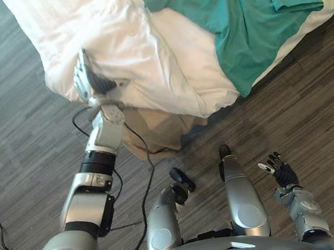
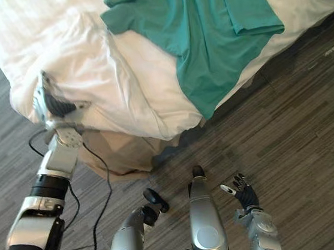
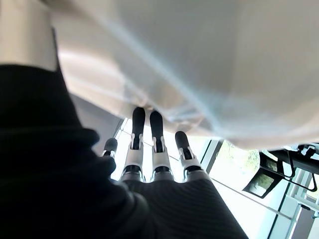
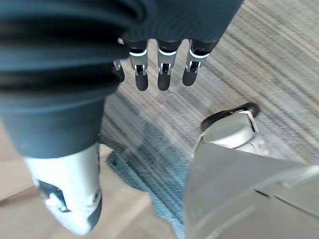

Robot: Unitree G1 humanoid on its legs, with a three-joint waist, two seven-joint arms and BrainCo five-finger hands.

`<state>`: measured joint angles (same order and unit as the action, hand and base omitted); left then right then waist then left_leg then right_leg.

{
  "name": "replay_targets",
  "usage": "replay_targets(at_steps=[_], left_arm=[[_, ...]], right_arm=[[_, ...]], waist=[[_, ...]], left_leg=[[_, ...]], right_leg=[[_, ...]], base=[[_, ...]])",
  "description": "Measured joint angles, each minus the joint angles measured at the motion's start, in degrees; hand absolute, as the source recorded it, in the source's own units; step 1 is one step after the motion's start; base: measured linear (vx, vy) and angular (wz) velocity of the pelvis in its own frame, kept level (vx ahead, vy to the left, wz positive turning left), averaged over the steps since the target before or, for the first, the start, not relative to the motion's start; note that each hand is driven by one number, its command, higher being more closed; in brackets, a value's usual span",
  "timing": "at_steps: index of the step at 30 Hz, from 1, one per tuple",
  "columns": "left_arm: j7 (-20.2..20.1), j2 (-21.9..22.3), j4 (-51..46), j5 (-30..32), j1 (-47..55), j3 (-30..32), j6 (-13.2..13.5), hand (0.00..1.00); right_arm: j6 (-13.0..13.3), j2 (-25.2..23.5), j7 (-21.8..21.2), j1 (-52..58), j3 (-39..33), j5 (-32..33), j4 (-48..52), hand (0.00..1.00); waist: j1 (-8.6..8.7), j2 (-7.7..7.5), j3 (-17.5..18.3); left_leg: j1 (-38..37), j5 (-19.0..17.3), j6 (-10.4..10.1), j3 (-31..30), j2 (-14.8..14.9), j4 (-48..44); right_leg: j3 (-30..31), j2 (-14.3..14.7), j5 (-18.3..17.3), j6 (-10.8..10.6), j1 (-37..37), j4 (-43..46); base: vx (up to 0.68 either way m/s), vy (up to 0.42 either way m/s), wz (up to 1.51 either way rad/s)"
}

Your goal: Tidy the bed and pick cloth on bed and put in laundry

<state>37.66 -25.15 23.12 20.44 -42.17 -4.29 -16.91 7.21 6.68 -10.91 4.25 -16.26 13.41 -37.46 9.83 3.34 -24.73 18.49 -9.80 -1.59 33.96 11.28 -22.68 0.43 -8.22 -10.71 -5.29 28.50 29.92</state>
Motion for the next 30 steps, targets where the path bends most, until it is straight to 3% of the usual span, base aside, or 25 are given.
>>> replay_targets(at_steps=[5, 8, 10, 12, 15, 20, 24, 25, 29, 30], left_arm=[[2.37, -0.82, -1.01, 3.92, -4.74, 2.21, 2.72, 0.00], [6.71, -1.14, -3.44, 3.94, -7.31, 2.35, 5.81, 0.00], [7.48, -1.20, -4.70, 3.98, -8.42, 2.59, 7.41, 0.00], [5.69, -1.72, -5.66, 3.65, -9.18, 3.76, 8.71, 0.00], [-2.62, -2.23, -5.77, 0.89, -10.93, 3.29, 9.27, 0.00], [-18.56, -1.84, -1.54, -3.48, -13.78, -3.23, 9.64, 0.00], [-25.66, -1.04, 0.87, -3.48, -15.84, -4.72, 8.49, 0.00], [-27.03, -1.10, 0.92, -3.05, -16.33, -4.80, 8.13, 1.00], [-36.74, -3.12, 1.26, 3.04, -18.40, -6.34, 3.48, 1.00], [-37.58, -3.45, 1.27, 3.55, -18.66, -6.40, 3.20, 1.00]], right_arm=[[0.38, -0.57, 0.07, 0.07, 1.26, 1.75, 0.02, 0.00], [1.33, -2.06, 0.22, 1.03, 1.93, 2.27, 0.10, 0.00], [1.35, -2.07, 0.21, 2.12, 2.70, 2.92, 0.15, 0.00], [1.35, -2.14, 0.19, 2.46, 3.50, 3.23, 0.15, 0.00], [1.78, -2.15, -0.11, 2.43, 3.55, 3.26, 0.50, 0.00], [2.00, -2.05, -0.41, 2.23, 3.73, 4.40, 2.68, 0.00], [1.86, -2.03, -1.25, 2.21, 3.70, 4.50, 3.28, 0.00], [1.81, -2.03, -1.31, 2.14, 3.70, 4.52, 3.32, 0.00], [1.11, -1.71, -1.92, 1.24, 3.28, 4.52, 4.12, 0.00], [1.02, -1.54, -2.02, 0.90, 3.26, 4.52, 4.03, 0.00]], waist=[[-0.16, -1.18, -0.87], [-0.92, -2.01, -1.52], [-1.64, -2.17, -1.64], [-1.64, -2.47, -1.82], [-1.59, -2.37, -2.42], [-1.49, -2.74, -3.60], [-1.46, -2.65, -4.55], [-1.48, -2.65, -4.56], [-1.52, -2.65, -4.56], [-1.49, -2.65, -4.56]], left_leg=[[3.00, -1.75, 0.68, -0.88, 1.80, -3.57], [4.62, -2.63, 1.01, -1.62, 2.80, -5.84], [4.71, -2.86, 0.94, -1.62, 2.95, -6.49], [4.72, -2.89, 0.96, -1.62, 2.94, -6.85], [5.72, -3.13, 0.95, -2.03, 3.80, -8.46], [9.15, -4.50, 1.30, -2.60, 5.02, -10.86], [11.38, -4.93, 1.72, -2.47, 5.84, -12.80], [11.61, -4.95, 1.75, -2.45, 5.89, -13.01], [11.57, -5.42, 2.16, -1.74, 6.25, -13.57], [11.55, -5.46, 2.22, -1.55, 6.25, -13.60]], right_leg=[[-0.70, 0.76, 0.57, 0.68, 0.54, -1.23], [-1.00, 1.23, 0.70, 0.54, 0.94, -1.23], [-1.01, 1.22, 0.70, 0.53, 0.93, -1.09], [-1.01, 1.18, 0.70, 0.53, 0.93, -0.96], [-1.38, 1.48, 0.70, 0.53, 0.96, -0.89], [-1.25, 2.08, 0.52, 0.75, 4.51, 1.15], [-1.05, 2.28, 0.52, 0.74, 6.86, 2.72], [-1.02, 2.27, 0.52, 0.74, 7.13, 2.94], [-0.54, 2.45, 0.53, 0.76, 7.24, 2.89], [-0.39, 2.42, 0.54, 0.78, 7.29, 2.85]], base=[[-0.02, 0.005, 0.01], [0.01, 0.012, 0.04], [0.04, 0.004, -0.01], [0.05, -0.002, 0.02], [0.02, -0.022, 0.04], [-0.02, -0.018, -0.03], [-0.02, -0.017, -0.04], [0.00, 0.000, 0.00], [0.00, -0.004, -0.05], [-0.01, 0.013, -0.09]])
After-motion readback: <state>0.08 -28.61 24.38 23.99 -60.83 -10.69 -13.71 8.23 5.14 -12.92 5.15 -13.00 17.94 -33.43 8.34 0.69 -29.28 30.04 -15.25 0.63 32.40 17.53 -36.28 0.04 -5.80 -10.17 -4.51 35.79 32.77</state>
